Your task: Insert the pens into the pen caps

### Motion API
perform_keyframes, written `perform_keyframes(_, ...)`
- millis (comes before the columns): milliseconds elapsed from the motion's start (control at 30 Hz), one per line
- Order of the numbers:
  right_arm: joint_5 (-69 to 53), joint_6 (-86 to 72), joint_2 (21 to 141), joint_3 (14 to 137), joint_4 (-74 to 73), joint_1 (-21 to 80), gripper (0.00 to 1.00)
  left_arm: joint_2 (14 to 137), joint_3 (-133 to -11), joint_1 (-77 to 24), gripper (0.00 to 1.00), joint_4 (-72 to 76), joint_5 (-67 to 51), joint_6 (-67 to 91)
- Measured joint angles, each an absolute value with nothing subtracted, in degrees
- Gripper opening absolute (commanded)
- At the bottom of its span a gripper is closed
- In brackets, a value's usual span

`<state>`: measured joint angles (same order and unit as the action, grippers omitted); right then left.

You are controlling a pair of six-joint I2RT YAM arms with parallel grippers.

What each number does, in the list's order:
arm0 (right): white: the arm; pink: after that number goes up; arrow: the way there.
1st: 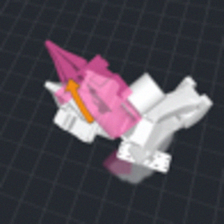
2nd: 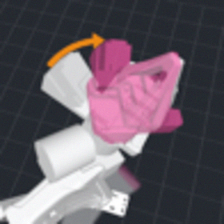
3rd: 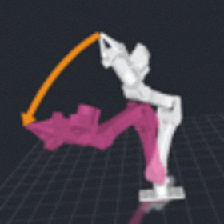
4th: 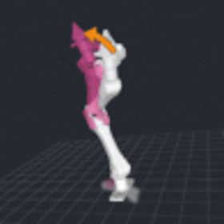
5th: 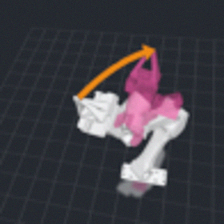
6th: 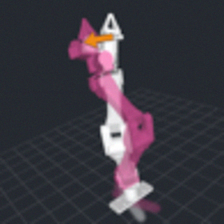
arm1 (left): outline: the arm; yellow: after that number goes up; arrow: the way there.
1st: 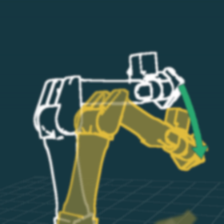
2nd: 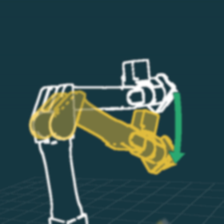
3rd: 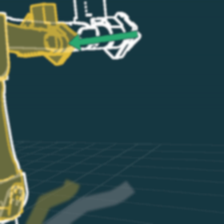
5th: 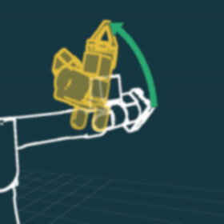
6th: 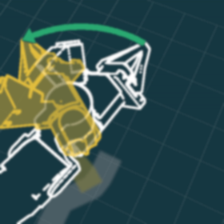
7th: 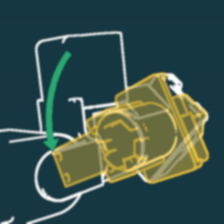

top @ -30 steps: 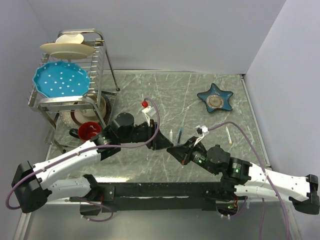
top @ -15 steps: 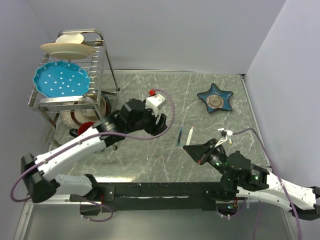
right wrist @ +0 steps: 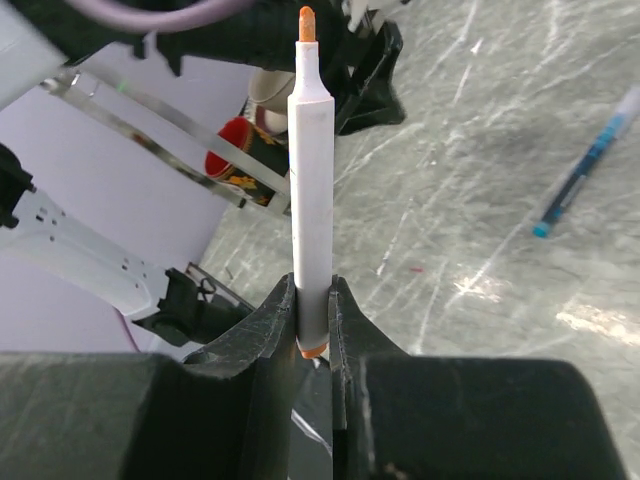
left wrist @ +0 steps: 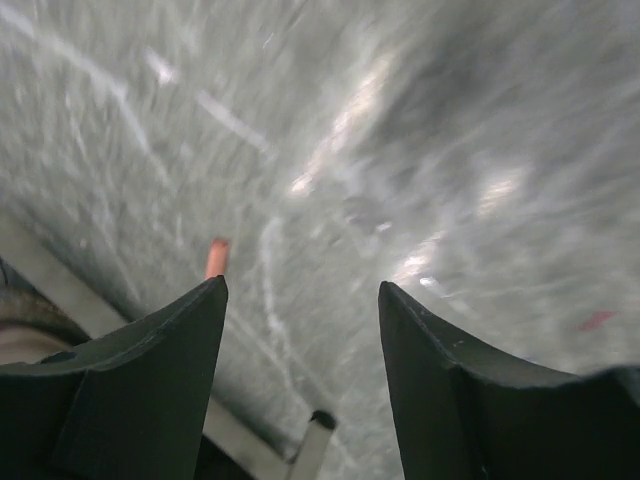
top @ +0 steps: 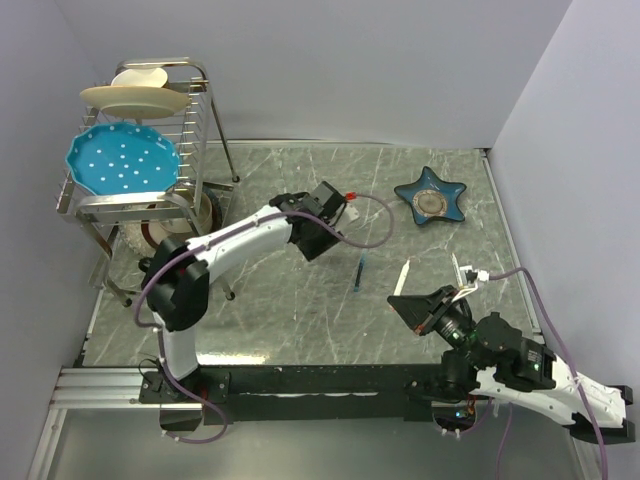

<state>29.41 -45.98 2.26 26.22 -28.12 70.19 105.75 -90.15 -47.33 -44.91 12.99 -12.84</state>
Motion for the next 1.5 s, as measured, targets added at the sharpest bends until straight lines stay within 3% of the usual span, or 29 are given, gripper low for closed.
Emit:
perform_keyframes(367,32.23,-45.76,0.71,26.76,-32.93,70.19,0.00,110.72,-91.02,-34.59,0.59,-47.29,14.17,-17.56)
perform_keyframes(700,34.68,-45.06,0.71,28.71,-34.39,70.19,0.00,119.39,-92.29,-33.17,0.53,-48.71,14.04,-19.42)
perform_keyframes(1500,36.88,-43.77,0.71,29.32,-34.74,70.19,0.00,122.13,-92.92,-28.12,0.41,-49.98,6.74,-20.67)
